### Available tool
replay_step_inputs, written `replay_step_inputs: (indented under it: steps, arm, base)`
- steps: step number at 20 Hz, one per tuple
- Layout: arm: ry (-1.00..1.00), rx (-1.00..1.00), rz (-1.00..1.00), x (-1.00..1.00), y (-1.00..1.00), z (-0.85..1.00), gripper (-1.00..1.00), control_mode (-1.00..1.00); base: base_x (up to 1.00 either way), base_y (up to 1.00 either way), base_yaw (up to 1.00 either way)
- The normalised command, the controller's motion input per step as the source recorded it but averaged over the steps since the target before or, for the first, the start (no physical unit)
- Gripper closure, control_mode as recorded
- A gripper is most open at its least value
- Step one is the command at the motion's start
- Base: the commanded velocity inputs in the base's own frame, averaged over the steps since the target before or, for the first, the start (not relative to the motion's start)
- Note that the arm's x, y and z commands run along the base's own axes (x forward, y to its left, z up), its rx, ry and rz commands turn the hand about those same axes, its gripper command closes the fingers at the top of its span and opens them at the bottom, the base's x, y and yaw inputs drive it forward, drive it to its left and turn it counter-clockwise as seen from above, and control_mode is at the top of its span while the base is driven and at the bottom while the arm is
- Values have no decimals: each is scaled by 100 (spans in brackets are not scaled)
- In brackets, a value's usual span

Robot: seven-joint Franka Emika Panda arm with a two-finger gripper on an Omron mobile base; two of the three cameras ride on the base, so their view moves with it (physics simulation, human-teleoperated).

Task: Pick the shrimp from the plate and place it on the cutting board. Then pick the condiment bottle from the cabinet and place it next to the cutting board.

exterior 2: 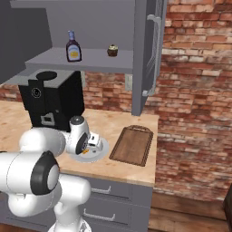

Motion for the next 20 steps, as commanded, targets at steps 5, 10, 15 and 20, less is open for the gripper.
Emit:
replay_step_inputs:
  steps: [5,10,15,20]
  arm:
    - [0,0,0,12,0,-8,-100,-100]
    - [0,0,0,14,0,-7,-100,-100]
    - [0,0,0,12,0,-7,-100,-100]
    - [0,0,0,8,1,-11,-100,-100]
  base:
    - [0,0,0]
    - [0,0,0]
    - [0,0,0]
    - [0,0,0]
